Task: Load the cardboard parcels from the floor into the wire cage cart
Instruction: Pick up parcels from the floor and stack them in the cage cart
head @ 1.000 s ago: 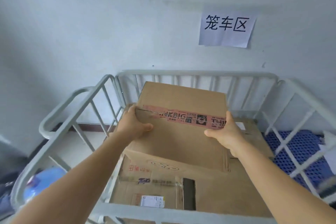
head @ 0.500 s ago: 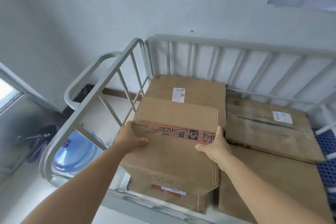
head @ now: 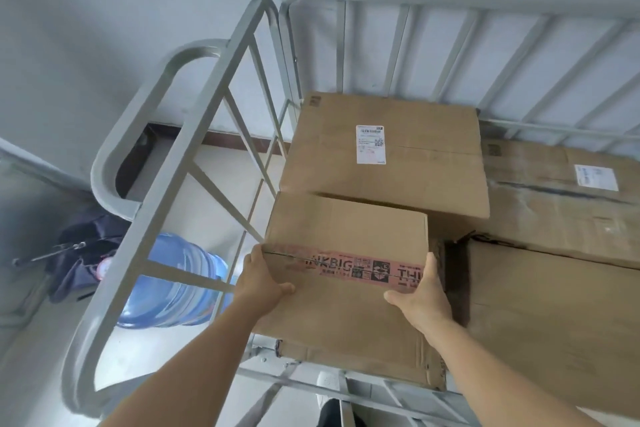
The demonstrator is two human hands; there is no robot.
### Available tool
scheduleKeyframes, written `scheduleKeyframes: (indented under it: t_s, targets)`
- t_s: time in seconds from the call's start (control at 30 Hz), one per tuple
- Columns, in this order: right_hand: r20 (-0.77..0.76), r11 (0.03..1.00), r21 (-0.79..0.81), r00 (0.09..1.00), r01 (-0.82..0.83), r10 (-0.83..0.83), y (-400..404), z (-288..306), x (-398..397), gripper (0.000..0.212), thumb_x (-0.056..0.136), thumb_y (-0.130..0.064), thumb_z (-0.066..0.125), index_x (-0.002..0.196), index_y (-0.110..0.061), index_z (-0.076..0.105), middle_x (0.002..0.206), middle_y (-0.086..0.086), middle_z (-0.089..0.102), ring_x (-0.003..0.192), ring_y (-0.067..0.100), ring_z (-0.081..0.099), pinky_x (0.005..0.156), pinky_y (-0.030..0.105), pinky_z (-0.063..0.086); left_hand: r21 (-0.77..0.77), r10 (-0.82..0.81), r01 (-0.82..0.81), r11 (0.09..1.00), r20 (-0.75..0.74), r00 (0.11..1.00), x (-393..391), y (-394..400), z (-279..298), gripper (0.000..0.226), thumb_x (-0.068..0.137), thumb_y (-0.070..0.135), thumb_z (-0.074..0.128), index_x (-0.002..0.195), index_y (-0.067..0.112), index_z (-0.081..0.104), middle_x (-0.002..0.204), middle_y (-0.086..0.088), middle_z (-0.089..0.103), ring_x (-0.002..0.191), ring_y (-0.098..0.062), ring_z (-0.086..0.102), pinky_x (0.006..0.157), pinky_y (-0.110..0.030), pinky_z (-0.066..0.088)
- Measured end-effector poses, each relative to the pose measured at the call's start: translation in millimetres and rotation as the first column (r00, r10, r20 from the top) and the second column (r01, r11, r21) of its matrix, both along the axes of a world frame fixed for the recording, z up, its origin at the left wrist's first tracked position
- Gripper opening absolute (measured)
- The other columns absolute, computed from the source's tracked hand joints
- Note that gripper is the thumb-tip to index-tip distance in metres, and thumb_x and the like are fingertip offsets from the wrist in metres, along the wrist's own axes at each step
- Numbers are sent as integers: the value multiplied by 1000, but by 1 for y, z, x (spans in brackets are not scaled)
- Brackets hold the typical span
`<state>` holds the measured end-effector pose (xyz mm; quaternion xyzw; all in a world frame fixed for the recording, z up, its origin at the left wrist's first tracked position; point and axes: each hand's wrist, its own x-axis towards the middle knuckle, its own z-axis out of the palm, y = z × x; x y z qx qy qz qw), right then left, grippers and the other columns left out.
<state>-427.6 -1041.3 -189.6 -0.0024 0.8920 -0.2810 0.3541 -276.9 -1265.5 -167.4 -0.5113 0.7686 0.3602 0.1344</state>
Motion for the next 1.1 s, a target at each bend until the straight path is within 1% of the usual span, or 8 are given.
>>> scheduleKeyframes:
  t_s: [0.17, 0.3, 0.4, 0.47, 0.57, 0.67, 0.87, 1.1]
  targets:
    - [5, 999, -10, 999, 49, -49, -4, -11, 4, 119, 74, -22, 82, 155, -32, -5, 153, 3, 35, 133, 26, 45, 104, 48, 43, -17, -62, 62, 998, -20, 998, 1, -5, -12, 99, 70, 25, 82, 147, 19, 19, 134, -3, 36, 118, -24, 48, 91, -35, 44]
    - [24, 999, -19, 999, 48, -47, -6, -6, 3, 119, 74, -19, 82, 155, -32, -5, 151, 5, 33, 134, 26, 42, 106, 50, 42, 3, -85, 85, 996, -5, 996, 1, -6, -15, 97, 72, 25, 81, 146, 21, 18, 131, -5, 36, 112, -25, 50, 87, -36, 48]
    - [38, 1000, 10, 999, 11, -11, -5, 0, 3, 117, 79, -21, 80, 155, -28, -9, 157, 4, 23, 139, 27, 36, 109, 48, 38, -32, -149, 150, 988, 30, 988, 0, -4, -12, 100, 73, 28, 81, 148, 19, 14, 139, -6, 30, 120, -28, 47, 96, -39, 48]
    - [28, 998, 44, 999, -37, 36, -4, 6, 4, 113, 83, -24, 77, 156, -23, -10, 161, 3, 14, 141, 28, 34, 110, 46, 37, -103, -244, 250, 963, 65, 967, -2, 0, -9, 102, 76, 33, 78, 150, 17, 11, 150, -6, 20, 133, -28, 35, 108, -41, 39]
    - [-44, 982, 120, 987, -148, 154, 1, 20, 5, 109, 85, -32, 74, 156, -19, -8, 164, 1, 4, 144, 28, 27, 113, 46, 34, -199, -414, 437, 877, 145, 899, -9, 10, 0, 102, 82, 41, 71, 154, 13, 4, 160, -6, 4, 148, -25, 6, 119, -40, 15]
    - [-156, 938, 214, 938, -273, 308, 11, 44, 6, 104, 85, -40, 70, 156, -18, -3, 164, 2, 2, 149, 26, 14, 118, 44, 25, -245, -521, 541, 805, 145, 841, -21, 29, 18, 98, 86, 43, 67, 155, 17, 2, 162, -4, -1, 149, -23, -4, 120, -41, 5]
    - [-281, 899, 303, 871, -317, 402, 51, 100, 7, 98, 90, -43, 63, 157, -18, -4, 165, 3, -2, 151, 24, 1, 121, 42, 11, -314, -697, 681, 661, 77, 713, -59, 89, 69, 91, 90, 42, 61, 155, 18, 2, 162, -5, 0, 150, -23, 1, 120, -39, 7]
    - [-438, 923, 348, 842, -163, 314, 149, 168, 32, 92, 94, -41, 59, 157, -19, -5, 164, 1, -5, 151, 23, -2, 122, 40, 7, -428, -883, 810, 400, 57, 466, -84, 195, 132, 85, 91, 40, 58, 155, 17, 6, 162, -5, 6, 149, -24, 5, 121, -39, 11]
